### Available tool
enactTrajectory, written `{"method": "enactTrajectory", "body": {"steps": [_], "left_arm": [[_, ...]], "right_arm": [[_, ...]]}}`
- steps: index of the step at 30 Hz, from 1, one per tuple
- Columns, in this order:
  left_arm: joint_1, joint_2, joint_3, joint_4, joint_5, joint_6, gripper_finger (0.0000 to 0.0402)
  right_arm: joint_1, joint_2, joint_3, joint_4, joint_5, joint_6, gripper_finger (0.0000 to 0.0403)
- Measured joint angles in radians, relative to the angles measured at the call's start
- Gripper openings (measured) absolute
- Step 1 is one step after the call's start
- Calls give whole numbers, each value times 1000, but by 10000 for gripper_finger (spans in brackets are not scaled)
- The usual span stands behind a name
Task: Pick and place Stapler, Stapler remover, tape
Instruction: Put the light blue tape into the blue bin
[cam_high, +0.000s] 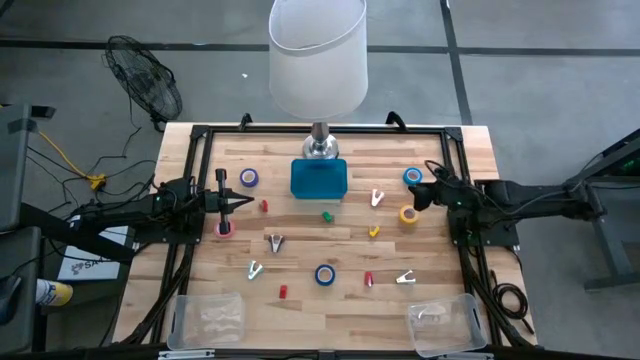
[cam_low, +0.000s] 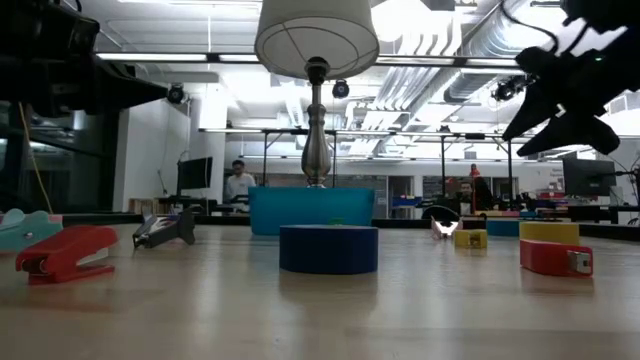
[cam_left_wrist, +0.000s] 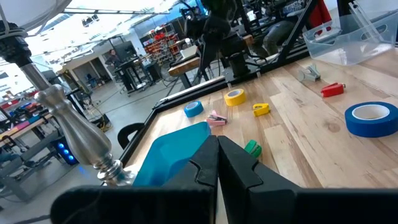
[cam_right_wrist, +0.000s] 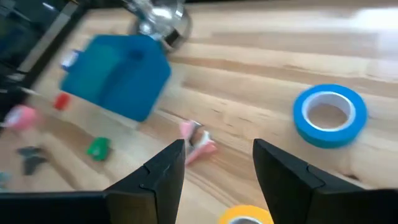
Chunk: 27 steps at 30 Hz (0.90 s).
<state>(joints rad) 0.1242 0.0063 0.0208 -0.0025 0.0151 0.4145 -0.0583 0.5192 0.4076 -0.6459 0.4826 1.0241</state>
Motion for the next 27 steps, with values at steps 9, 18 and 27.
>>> {"method": "enactTrajectory", "body": {"steps": [9,18,27], "left_arm": [[0,0,0,0,0,0,1],[0,0,0,0,0,0,1],[0,0,0,0,0,0,1]], "right_arm": [[-212,280,137,-90,-239,-194,181],[-379,550,295,-231,-340,-432,181],[-501,796,444,-311,-340,-585,181]]}}
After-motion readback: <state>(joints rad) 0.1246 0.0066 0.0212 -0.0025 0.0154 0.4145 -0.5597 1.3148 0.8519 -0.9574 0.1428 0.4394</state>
